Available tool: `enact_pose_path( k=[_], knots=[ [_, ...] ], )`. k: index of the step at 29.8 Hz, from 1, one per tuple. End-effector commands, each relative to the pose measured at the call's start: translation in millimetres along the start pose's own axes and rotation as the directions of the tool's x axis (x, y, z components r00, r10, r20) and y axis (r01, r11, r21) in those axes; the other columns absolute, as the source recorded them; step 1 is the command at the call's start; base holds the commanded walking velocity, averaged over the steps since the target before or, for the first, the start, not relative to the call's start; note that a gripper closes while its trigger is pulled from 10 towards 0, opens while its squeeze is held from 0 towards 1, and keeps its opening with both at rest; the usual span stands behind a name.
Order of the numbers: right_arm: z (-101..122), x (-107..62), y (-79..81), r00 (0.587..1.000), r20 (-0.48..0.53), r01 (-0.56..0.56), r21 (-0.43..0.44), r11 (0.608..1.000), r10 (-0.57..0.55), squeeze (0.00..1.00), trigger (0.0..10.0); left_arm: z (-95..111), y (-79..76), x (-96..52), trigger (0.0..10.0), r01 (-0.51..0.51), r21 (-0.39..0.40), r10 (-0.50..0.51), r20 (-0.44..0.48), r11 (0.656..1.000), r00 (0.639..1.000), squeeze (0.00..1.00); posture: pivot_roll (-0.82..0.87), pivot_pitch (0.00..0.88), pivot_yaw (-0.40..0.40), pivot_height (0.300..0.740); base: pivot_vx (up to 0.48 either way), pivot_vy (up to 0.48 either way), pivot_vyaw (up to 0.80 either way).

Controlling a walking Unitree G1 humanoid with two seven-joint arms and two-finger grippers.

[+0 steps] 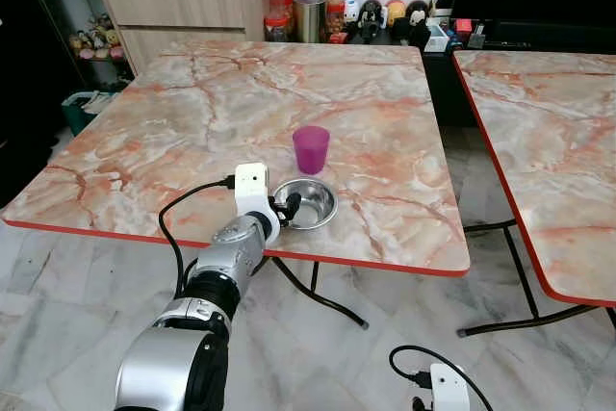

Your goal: Setting the table

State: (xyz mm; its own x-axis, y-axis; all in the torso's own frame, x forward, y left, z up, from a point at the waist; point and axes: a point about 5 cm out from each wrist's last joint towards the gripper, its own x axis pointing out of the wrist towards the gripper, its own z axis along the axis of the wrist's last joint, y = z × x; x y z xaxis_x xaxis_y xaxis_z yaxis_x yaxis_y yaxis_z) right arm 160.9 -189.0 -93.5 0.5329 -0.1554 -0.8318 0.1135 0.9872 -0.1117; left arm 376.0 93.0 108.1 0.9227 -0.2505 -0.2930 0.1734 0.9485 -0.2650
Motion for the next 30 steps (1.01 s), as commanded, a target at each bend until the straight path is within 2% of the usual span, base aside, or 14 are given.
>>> enact_pose_path(
  k=[1,13,23,28,29,30],
  knots=[
    [-2.5,-0.4,1.1,1.0,-0.013,0.0,0.008,1.0,0.0,0.0,10.0,3.3,2.1,1.2,10.0,-0.026,0.028,0.026,-0.009,0.999,1.0,0.0,0.01,0.0,0.031,0.74,0.0,0.0,0.0],
    [-3.3,-0.5,0.7,1.0,-0.016,0.0,0.008,1.0,0.0,0.0,10.0,6.0,14.6,0.3,10.0,-0.07,0.004,0.07,-0.011,0.998,0.997,0.0,0.0,0.0,0.03,0.74,0.0,0.0,0.0],
    [-2.5,-0.3,0.6,1.0,-0.015,-0.001,0.006,1.0,0.001,0.0,10.0,-11.3,8.0,0.3,10.0,-0.035,-0.059,0.029,-0.107,0.998,0.994,0.0,0.0,0.0,0.03,0.74,0.0,0.0,0.0],
    [-2.6,-0.3,0.6,1.0,-0.015,-0.001,0.006,1.0,0.001,0.0,10.0,-12.2,7.5,0.3,10.0,-0.034,-0.07,0.026,-0.111,0.997,0.994,0.0,0.0,0.0,0.03,0.74,0.0,0.0,0.0],
    [-2.5,-0.3,0.5,1.0,-0.016,0.0,0.007,1.0,0.0,0.0,10.0,-12.2,7.4,0.4,6.2,-0.034,-0.068,0.027,-0.111,0.997,0.993,0.0,0.0,0.0,0.029,0.74,0.0,0.0,0.0],
    [-2.5,-0.3,0.3,1.0,-0.016,0.0,0.007,1.0,0.0,0.0,10.0,-11.6,7.1,0.6,3.7,-0.034,-0.068,0.026,-0.11,0.997,0.994,0.0,0.0,0.0,0.029,0.74,0.0,0.0,0.0]
  ],
)
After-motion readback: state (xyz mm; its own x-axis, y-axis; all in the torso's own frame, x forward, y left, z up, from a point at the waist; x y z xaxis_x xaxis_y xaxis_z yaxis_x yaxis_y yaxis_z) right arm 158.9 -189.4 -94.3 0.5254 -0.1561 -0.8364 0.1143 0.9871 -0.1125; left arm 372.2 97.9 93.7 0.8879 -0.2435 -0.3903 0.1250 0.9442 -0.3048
